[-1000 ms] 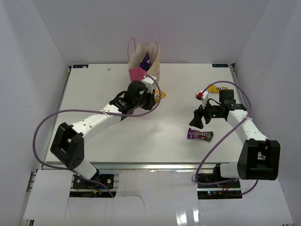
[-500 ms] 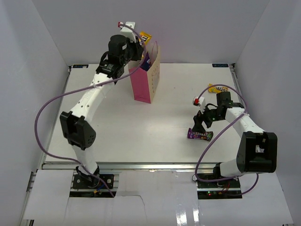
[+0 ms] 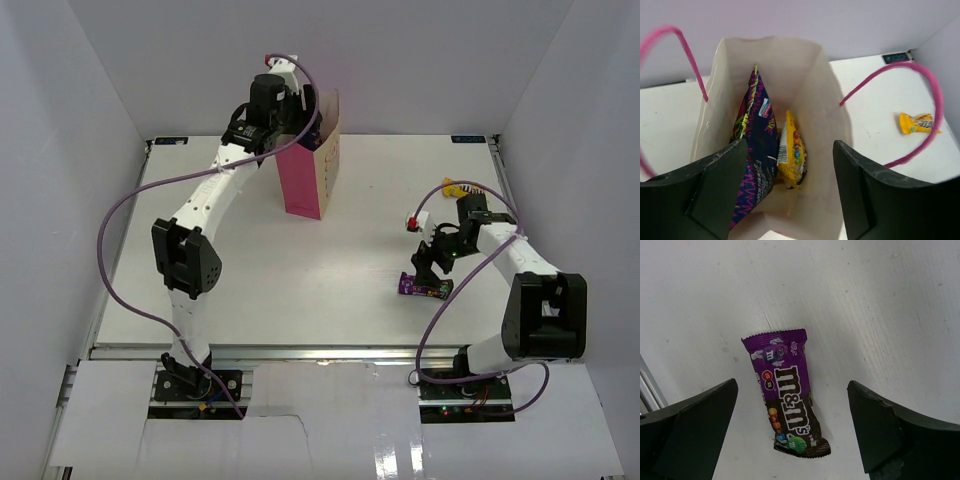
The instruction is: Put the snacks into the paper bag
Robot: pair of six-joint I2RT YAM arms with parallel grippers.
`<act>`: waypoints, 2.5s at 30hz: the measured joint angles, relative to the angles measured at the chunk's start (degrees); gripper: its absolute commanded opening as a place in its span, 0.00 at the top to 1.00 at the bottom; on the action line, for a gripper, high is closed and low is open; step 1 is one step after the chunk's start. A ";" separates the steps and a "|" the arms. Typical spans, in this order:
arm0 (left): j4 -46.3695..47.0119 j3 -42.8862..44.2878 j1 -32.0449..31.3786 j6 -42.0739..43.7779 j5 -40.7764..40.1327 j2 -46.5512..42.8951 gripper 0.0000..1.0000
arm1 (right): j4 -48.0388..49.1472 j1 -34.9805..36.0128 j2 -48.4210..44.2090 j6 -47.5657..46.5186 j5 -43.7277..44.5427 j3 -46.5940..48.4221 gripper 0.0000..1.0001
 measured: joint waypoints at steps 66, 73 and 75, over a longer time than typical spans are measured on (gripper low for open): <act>14.16 -87.80 0.28 -23.80 -0.55 -74.97 0.11 | 54.47 38.88 33.07 47.01 49.18 63.10 0.28; 15.67 -87.80 0.35 -22.56 2.10 -73.22 0.10 | 44.74 26.38 16.79 46.71 19.78 56.81 0.11; 16.76 -87.80 0.39 -22.27 2.73 -73.22 0.10 | 41.03 18.29 12.02 44.72 12.74 53.11 0.10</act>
